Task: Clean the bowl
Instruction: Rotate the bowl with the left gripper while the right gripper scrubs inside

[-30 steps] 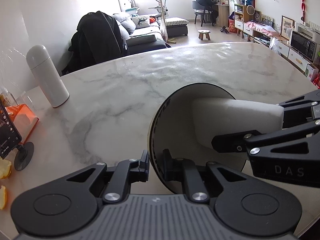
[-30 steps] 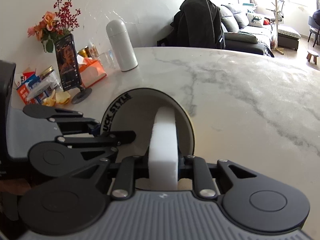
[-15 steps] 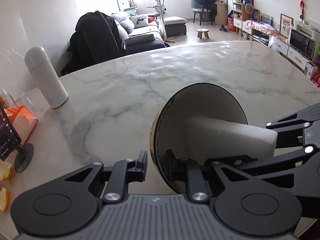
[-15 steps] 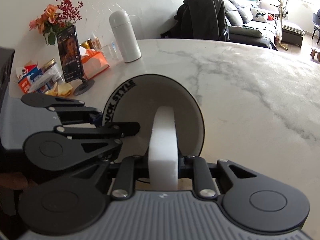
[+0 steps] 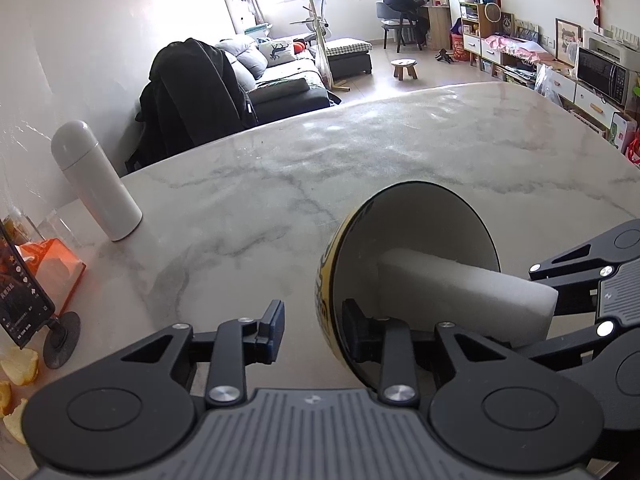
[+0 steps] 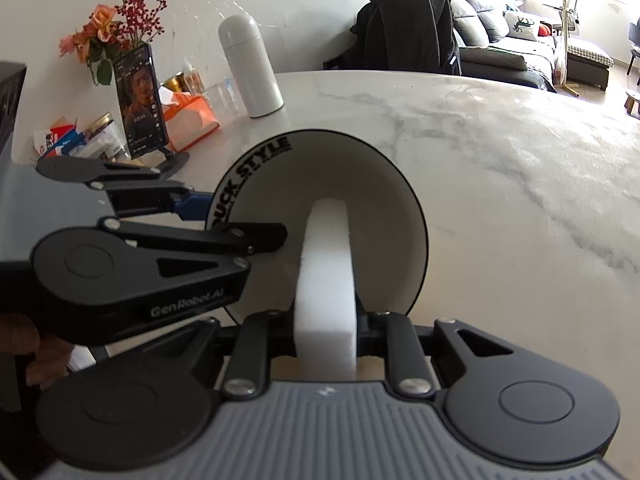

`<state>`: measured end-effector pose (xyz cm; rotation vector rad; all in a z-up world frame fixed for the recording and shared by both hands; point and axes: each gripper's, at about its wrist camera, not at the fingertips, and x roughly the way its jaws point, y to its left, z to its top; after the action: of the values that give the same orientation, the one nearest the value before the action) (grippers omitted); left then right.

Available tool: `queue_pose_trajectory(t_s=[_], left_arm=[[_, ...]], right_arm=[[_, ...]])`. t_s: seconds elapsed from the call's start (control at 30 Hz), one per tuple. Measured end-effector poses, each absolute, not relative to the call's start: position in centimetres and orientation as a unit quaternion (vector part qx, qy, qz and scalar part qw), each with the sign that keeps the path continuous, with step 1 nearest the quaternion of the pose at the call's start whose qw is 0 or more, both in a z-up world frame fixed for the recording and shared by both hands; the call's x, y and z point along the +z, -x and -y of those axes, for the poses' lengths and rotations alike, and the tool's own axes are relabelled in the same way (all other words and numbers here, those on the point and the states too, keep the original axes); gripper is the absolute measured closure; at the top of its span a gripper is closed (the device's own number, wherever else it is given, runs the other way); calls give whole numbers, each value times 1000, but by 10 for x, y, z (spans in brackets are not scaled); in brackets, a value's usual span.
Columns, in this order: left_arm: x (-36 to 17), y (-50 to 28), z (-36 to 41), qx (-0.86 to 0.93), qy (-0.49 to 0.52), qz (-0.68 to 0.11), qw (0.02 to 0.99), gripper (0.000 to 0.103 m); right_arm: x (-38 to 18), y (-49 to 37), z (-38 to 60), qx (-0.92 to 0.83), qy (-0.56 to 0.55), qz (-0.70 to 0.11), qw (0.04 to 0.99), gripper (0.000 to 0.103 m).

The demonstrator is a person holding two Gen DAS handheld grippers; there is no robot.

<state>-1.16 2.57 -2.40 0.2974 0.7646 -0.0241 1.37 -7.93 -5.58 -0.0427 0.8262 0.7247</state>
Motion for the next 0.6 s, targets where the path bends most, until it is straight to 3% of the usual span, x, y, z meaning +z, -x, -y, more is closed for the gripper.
queue_pose_trajectory(t_s=[0.6], left_arm=[[-14,-8,0,-28,-227,-340,912,70]], right_arm=[[-58,-18,79,346,22,-393,851,82]])
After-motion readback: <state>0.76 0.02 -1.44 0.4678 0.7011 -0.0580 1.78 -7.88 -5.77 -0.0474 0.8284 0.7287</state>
